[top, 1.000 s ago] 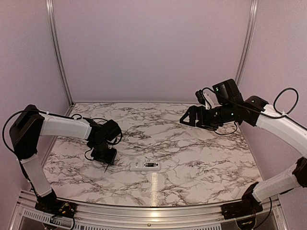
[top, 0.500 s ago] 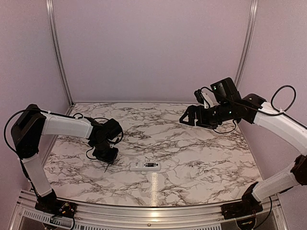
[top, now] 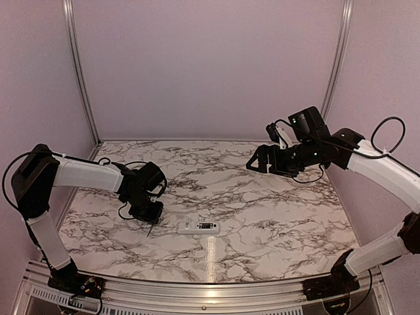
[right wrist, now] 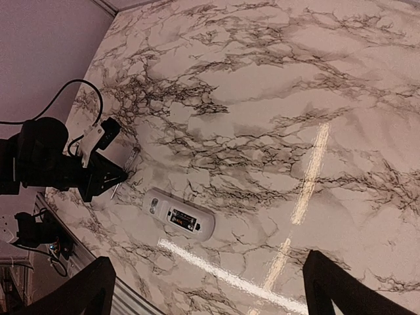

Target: Unload the batteries from the remote control

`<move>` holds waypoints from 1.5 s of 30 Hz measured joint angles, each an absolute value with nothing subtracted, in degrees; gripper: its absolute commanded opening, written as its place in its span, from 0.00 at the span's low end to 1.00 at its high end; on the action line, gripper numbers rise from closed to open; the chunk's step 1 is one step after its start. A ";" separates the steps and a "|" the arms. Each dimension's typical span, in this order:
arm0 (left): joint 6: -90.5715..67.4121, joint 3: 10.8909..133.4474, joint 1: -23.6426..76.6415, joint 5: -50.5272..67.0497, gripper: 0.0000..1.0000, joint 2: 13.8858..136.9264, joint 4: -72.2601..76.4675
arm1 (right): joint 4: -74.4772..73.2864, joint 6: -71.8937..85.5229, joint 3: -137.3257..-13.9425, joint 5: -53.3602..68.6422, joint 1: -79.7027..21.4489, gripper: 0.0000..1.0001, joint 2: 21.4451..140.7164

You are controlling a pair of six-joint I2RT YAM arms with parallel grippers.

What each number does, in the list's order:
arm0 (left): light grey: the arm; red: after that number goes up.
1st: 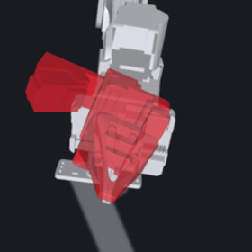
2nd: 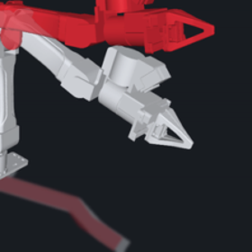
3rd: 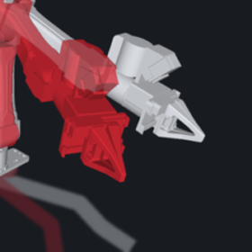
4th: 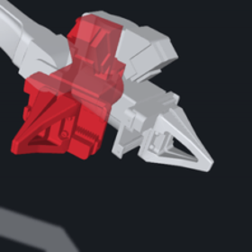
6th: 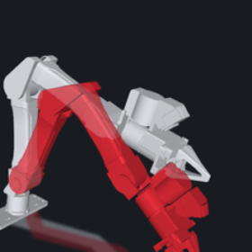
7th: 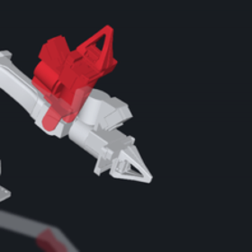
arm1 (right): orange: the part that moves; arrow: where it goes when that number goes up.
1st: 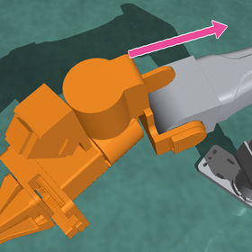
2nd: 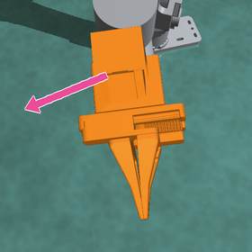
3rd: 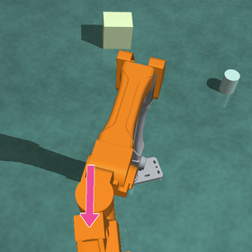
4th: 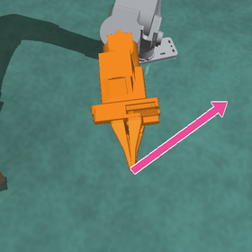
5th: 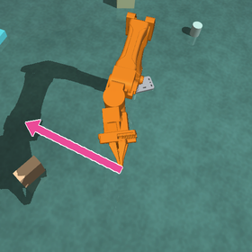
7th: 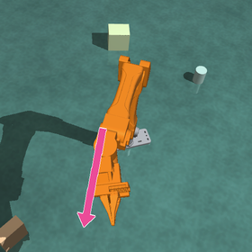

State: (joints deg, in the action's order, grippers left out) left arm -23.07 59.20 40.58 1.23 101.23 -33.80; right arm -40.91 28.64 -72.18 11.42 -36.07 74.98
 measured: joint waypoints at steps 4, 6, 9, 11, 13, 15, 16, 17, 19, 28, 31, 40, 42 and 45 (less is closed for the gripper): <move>-23.07 57.65 40.60 2.92 0.11 99.94 -32.88 | -40.91 28.64 -72.18 11.46 -36.07 0.98 74.98; -23.07 57.17 40.60 3.68 0.11 99.18 -32.91 | -40.88 28.64 -72.18 11.49 -36.07 0.98 74.98; -23.05 56.84 40.64 4.58 0.12 97.01 -32.91 | -40.80 28.69 -72.18 11.77 -36.07 0.99 74.98; -22.92 56.77 40.93 5.13 0.12 94.65 -32.77 | -40.73 28.73 -72.18 12.19 -36.07 0.98 74.98; -22.63 56.75 41.41 5.37 0.12 92.01 -32.12 | -40.45 28.86 -72.10 12.75 -36.07 0.98 74.98; -21.87 56.75 42.44 5.76 0.12 89.41 -31.27 | -40.01 28.88 -71.85 13.32 -36.07 0.98 74.98; -21.41 56.75 43.16 6.26 0.12 87.94 -30.68 | -39.83 28.88 -71.64 13.78 -36.07 0.98 74.98; -21.12 56.77 43.48 6.68 0.12 87.31 -30.41 | -39.62 28.88 -71.44 14.11 -36.07 0.98 74.98; -20.14 56.95 44.62 8.14 0.12 85.84 -29.67 | -39.24 28.88 -70.94 15.07 -36.07 0.99 74.98; -17.12 61.49 48.53 13.54 0.11 85.62 -28.21 | -36.62 29.34 -70.24 22.57 -36.07 0.98 77.38; -15.73 64.58 50.04 14.72 0.12 86.78 -27.88 | -35.33 29.93 -69.67 26.70 -36.07 0.98 78.85; -12.14 72.97 54.06 16.75 0.12 92.66 -27.73 | -33.30 31.44 -66.78 36.53 -36.10 0.98 81.49; -11.40 74.02 54.68 16.88 0.12 93.27 -27.73 | -32.18 32.49 -65.21 38.52 -36.12 0.98 81.69; -10.52 75.13 55.40 16.82 0.12 94.02 -27.73 | -29.69 34.68 -63.05 41.21 -36.34 0.98 82.24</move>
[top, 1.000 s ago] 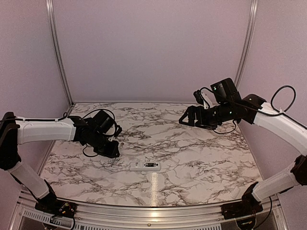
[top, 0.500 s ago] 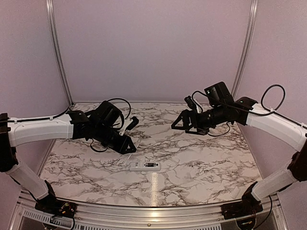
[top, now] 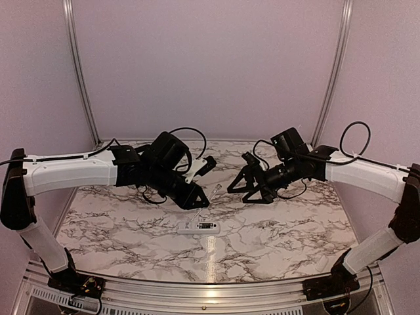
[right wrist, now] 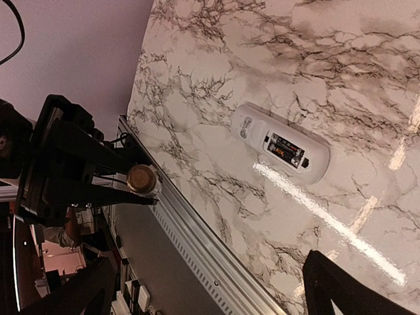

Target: Unload the batteries from the remote control

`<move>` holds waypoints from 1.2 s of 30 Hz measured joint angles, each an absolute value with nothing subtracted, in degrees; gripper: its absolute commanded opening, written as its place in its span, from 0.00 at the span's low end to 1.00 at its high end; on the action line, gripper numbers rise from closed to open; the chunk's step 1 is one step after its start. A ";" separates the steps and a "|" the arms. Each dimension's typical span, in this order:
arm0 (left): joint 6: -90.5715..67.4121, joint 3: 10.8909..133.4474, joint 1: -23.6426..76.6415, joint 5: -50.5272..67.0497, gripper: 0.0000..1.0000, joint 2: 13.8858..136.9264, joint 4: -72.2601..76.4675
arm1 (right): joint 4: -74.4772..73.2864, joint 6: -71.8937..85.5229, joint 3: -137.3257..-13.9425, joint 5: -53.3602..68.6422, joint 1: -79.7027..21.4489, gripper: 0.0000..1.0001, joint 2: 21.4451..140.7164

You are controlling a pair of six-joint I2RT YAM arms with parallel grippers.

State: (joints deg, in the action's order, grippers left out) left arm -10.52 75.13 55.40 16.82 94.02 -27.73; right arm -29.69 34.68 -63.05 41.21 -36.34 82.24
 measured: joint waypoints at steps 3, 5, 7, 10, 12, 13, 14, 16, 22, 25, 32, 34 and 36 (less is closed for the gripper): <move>-9.58 76.20 56.21 16.40 0.12 95.15 -27.68 | -26.85 37.65 -61.28 43.68 -36.47 0.97 82.87; -9.08 76.75 56.77 15.92 0.12 95.70 -27.77 | -24.69 39.59 -61.14 45.06 -36.58 0.96 83.46; -8.49 77.19 57.25 15.46 0.12 96.12 -27.66 | -22.33 41.47 -61.14 46.30 -36.69 0.94 83.99; -7.88 77.80 58.00 14.87 0.12 96.51 -27.70 | -18.90 44.16 -61.14 48.01 -37.04 0.92 84.97; -7.40 78.13 58.43 14.44 0.11 96.66 -27.70 | -17.41 45.52 -61.14 48.84 -37.34 0.88 85.80; -7.22 78.22 58.61 14.28 0.11 96.71 -27.70 | -16.88 46.09 -61.14 49.19 -37.47 0.87 86.21; -7.03 78.30 58.74 14.11 0.11 96.73 -27.70 | -16.40 46.57 -61.14 49.45 -37.60 0.85 86.61; -6.59 78.56 59.09 13.43 0.11 96.75 -27.79 | -15.68 47.40 -61.14 50.11 -37.91 0.82 87.39; -5.06 79.68 60.42 10.57 0.11 96.75 -27.97 | -15.03 48.34 -61.14 51.62 -38.72 0.73 88.79; -4.62 79.90 60.93 9.08 0.11 96.75 -28.03 | -15.00 48.49 -61.14 52.14 -38.76 0.68 88.86; -3.46 79.90 62.30 6.11 0.11 96.75 -28.25 | -14.52 49.50 -61.14 53.10 -39.09 0.58 88.86; -3.29 79.96 62.98 5.28 0.11 96.75 -28.29 | -14.31 49.52 -61.14 53.45 -39.27 0.55 88.88; -3.05 80.14 63.61 4.54 0.11 96.88 -28.40 | -14.11 49.50 -61.12 53.63 -39.33 0.50 88.88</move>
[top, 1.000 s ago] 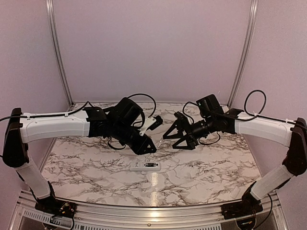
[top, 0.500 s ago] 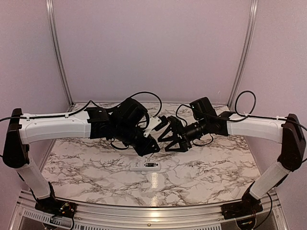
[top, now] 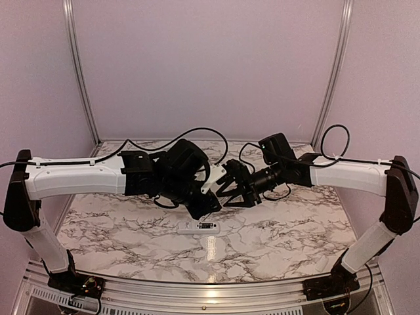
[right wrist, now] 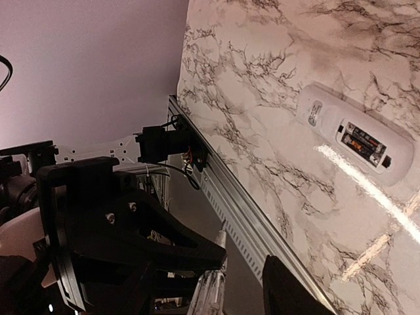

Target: Unload the batteries from the remote control

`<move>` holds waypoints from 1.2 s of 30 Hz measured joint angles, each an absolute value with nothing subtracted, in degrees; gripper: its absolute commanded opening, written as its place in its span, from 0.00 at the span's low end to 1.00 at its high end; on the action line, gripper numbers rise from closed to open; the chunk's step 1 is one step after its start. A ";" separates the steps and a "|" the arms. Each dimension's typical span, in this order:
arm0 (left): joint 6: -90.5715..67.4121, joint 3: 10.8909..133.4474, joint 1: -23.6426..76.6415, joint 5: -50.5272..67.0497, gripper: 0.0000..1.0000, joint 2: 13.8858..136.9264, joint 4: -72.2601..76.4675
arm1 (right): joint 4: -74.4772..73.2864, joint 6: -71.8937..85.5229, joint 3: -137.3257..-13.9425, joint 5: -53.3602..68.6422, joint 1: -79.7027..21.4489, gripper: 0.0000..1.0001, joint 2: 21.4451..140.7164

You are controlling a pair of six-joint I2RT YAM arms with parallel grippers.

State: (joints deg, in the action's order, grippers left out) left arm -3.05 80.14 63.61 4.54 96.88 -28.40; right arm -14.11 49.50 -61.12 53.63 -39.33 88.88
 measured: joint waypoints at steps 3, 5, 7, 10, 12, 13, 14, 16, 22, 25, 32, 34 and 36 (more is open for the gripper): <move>-2.50 80.86 64.36 3.40 0.11 97.47 -28.56 | -13.93 49.45 -60.80 53.76 -39.38 0.45 88.88; -2.17 80.90 64.71 2.55 0.11 97.62 -28.58 | -13.98 49.41 -60.27 53.76 -39.38 0.42 88.88; -1.93 80.90 64.84 2.07 0.11 97.73 -28.58 | -14.00 49.41 -59.68 53.80 -39.40 0.40 88.88; -1.54 80.90 65.01 1.10 0.11 97.82 -28.60 | -14.22 49.32 -59.27 53.93 -39.51 0.40 88.88; -0.91 80.90 65.19 0.45 0.11 97.84 -28.62 | -14.22 49.28 -59.24 53.98 -39.66 0.39 88.88; -0.56 80.90 65.25 0.19 0.11 97.84 -28.71 | -14.22 49.25 -59.24 54.00 -39.70 0.39 88.88; -0.32 80.90 65.34 -0.10 0.11 97.84 -28.75 | -14.24 49.25 -59.24 54.02 -39.72 0.38 88.88; 0.34 80.97 65.41 -0.32 0.12 97.93 -28.82 | -14.26 49.23 -59.24 54.02 -39.77 0.36 88.88; 1.39 81.49 65.54 -0.62 0.11 98.48 -29.41 | -14.22 49.10 -59.24 54.15 -39.83 0.30 88.88; 1.98 81.49 65.76 -0.99 0.11 98.50 -29.54 | -14.26 48.95 -59.24 54.30 -39.92 0.26 88.88; 3.40 81.60 66.41 -1.83 0.11 98.78 -30.09 | -15.51 47.83 -59.24 54.61 -40.18 0.26 88.88; 3.88 81.65 66.52 -2.02 0.11 98.80 -30.41 | -15.81 47.68 -59.24 54.59 -40.34 0.26 88.88; 4.19 81.71 66.72 -2.17 0.11 98.85 -30.65 | -16.03 47.53 -59.24 54.61 -40.40 0.25 88.88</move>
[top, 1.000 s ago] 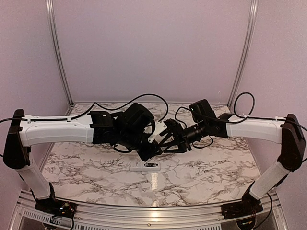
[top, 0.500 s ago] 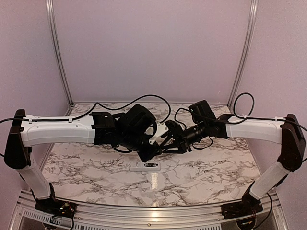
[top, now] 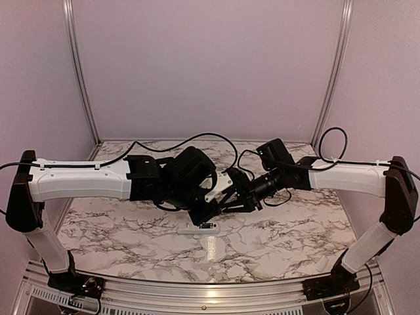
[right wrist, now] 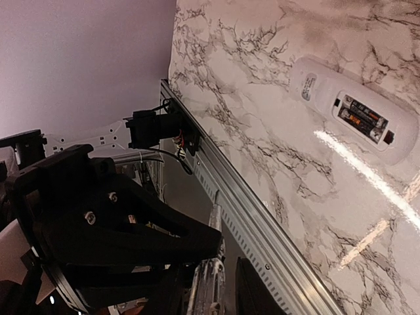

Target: Unload the batteries from the remote control

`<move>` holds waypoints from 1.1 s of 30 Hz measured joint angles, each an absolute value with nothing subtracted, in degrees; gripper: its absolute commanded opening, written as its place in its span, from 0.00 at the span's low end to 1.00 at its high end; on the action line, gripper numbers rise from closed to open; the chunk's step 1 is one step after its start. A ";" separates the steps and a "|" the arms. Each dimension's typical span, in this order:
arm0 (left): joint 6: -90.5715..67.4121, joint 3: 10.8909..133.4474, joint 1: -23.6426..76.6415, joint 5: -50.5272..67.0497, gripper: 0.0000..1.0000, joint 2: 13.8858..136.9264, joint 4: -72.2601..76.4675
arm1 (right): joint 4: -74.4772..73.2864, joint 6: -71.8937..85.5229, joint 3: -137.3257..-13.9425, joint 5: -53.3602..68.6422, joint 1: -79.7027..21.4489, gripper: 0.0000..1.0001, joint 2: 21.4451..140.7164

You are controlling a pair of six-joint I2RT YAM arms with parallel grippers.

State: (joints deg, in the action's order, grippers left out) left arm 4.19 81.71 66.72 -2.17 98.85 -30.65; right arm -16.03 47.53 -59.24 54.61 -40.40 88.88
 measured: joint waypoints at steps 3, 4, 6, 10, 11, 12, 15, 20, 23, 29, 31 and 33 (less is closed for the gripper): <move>4.58 81.76 66.98 -2.48 0.11 98.87 -30.98 | -16.38 47.33 -59.24 54.59 -40.62 0.26 88.88; 4.78 81.76 67.11 -2.68 0.11 98.89 -31.07 | -16.53 47.29 -59.24 54.59 -40.66 0.26 88.88; 5.13 81.76 67.35 -3.07 0.11 98.89 -31.18 | -16.75 47.11 -59.24 54.61 -40.71 0.26 88.88; 5.43 81.76 67.68 -3.57 0.11 98.94 -31.51 | -16.82 46.83 -59.02 54.61 -40.88 0.21 88.88; 5.41 81.78 67.79 -3.64 0.11 99.00 -31.59 | -16.91 46.76 -58.92 54.59 -40.95 0.20 88.88; 5.43 81.78 67.90 -3.75 0.11 99.07 -31.64 | -17.04 46.68 -58.85 54.59 -40.99 0.18 88.88; 5.43 81.78 68.16 -4.19 0.11 99.15 -31.79 | -17.41 46.41 -58.81 54.61 -41.10 0.17 88.88; 5.69 81.78 68.42 -4.82 0.11 99.24 -32.05 | -18.26 45.34 -58.76 54.87 -41.32 0.09 88.88; 5.89 81.78 68.66 -5.02 0.11 99.24 -32.21 | -18.72 44.40 -58.78 55.13 -41.36 0.02 88.88; 6.09 81.76 69.08 -5.98 0.20 99.24 -32.23 | -19.05 43.22 -58.78 55.33 -41.41 0.00 88.88; 5.93 81.78 69.17 -6.92 0.32 99.24 -32.03 | -19.29 42.96 -58.78 55.29 -41.41 0.00 88.88; 5.85 81.78 69.30 -8.08 0.51 99.24 -31.94 | -19.88 42.59 -58.83 55.13 -41.41 0.00 88.86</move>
State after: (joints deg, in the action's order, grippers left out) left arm 5.85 81.78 69.30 -8.08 99.24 -31.94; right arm -19.88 42.59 -58.83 55.13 -41.41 88.86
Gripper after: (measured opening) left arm 0.293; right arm 0.099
